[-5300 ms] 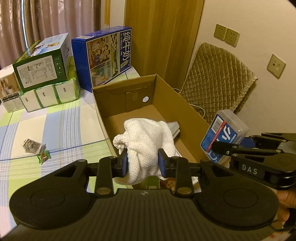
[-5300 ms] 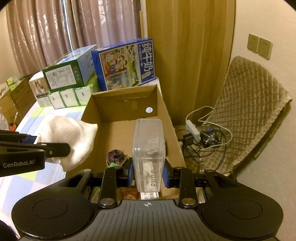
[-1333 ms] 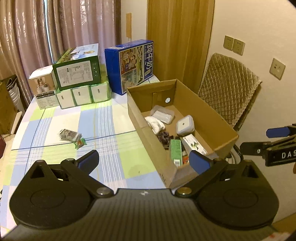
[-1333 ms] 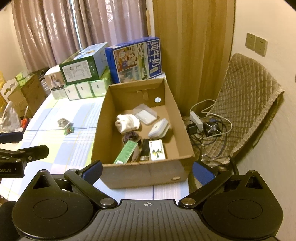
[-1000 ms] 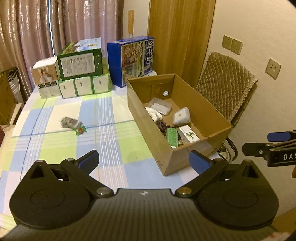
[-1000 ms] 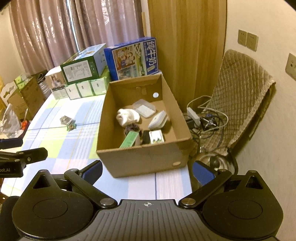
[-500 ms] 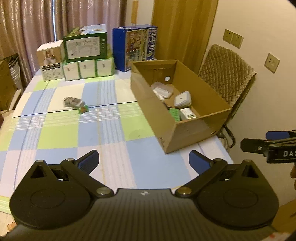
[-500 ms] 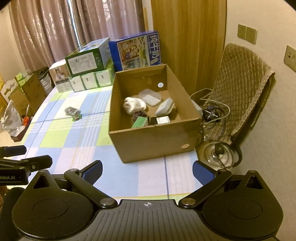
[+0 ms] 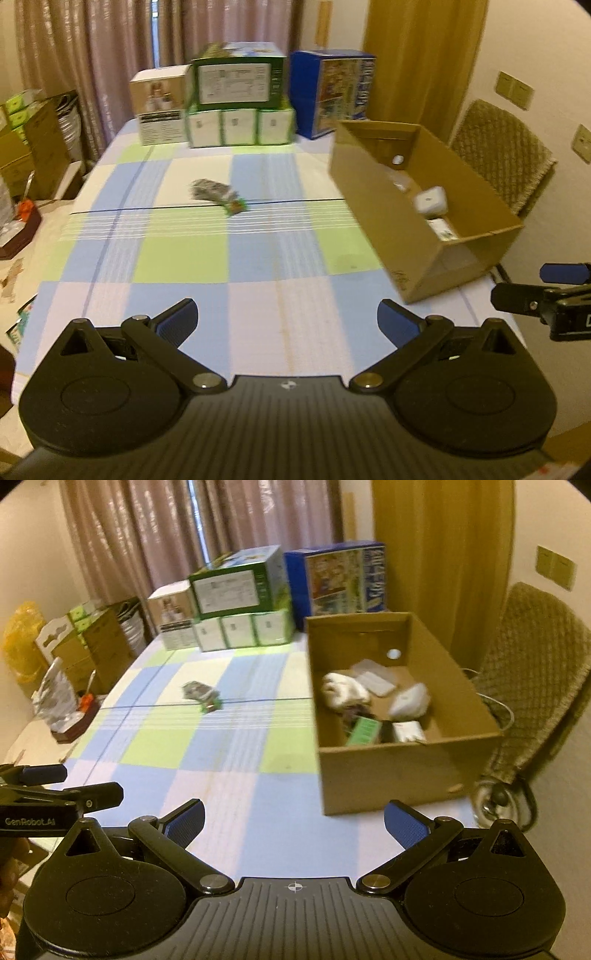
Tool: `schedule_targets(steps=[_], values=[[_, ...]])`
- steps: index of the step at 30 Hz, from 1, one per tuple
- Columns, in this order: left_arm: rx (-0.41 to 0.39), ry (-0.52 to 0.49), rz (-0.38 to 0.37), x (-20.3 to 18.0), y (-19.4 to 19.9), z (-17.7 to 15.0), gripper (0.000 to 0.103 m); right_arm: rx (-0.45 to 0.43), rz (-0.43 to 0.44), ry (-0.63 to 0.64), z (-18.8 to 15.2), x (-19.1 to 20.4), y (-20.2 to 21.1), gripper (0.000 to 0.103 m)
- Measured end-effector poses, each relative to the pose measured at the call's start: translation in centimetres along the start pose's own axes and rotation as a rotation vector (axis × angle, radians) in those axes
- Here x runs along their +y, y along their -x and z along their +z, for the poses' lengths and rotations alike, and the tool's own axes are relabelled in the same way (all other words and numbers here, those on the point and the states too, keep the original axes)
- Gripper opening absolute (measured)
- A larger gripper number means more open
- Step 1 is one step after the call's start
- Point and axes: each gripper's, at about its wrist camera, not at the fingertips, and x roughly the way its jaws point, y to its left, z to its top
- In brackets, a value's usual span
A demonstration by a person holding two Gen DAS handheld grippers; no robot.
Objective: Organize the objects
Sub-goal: 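Withdraw both tools from the cardboard box back over the table, then move both tools toward the snack packet and green-wrapped candy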
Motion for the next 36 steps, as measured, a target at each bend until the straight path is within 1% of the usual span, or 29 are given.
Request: schedule_targets(steps=[7,13,17,25,26,28,30,32,36], values=[[-0.002,0.040,0.048,4.2,-0.6,0.2,0.102,0.010,0.045,0.048,0.8,3.2,-2.9,0.101],[0.007,0.057,0.061,6.7,-1.5,0.8,0.102,0.005,0.074,0.074,1.7,5.2,-5.2,0.101],[0.010,0.061,0.058,8.5,-2.8,1.4,0.102,0.000,0.097,0.093,2.2,6.4,-6.9,0.101],[-0.007,0.051,0.093,12.2,-6.6,3.4,0.101,-0.015,0.101,0.103,4.0,7.8,-12.1,0.100],[-0.015,0.050,0.095,12.7,-7.2,3.7,0.101,-0.017,0.102,0.104,4.3,7.9,-12.9,0.099],[-0.024,0.048,0.093,13.5,-8.3,4.3,0.101,-0.020,0.102,0.104,4.8,8.2,-14.8,0.091],[-0.024,0.051,0.087,14.4,-9.6,4.9,0.101,-0.021,0.102,0.102,5.3,8.4,-16.6,0.087],[-0.018,0.041,0.095,15.2,-11.2,5.3,0.101,-0.024,0.112,0.107,5.7,8.6,-18.6,0.084],[0.013,0.040,0.089,16.8,-14.3,6.0,0.101,-0.018,0.111,0.119,6.5,9.0,-22.4,0.077]])
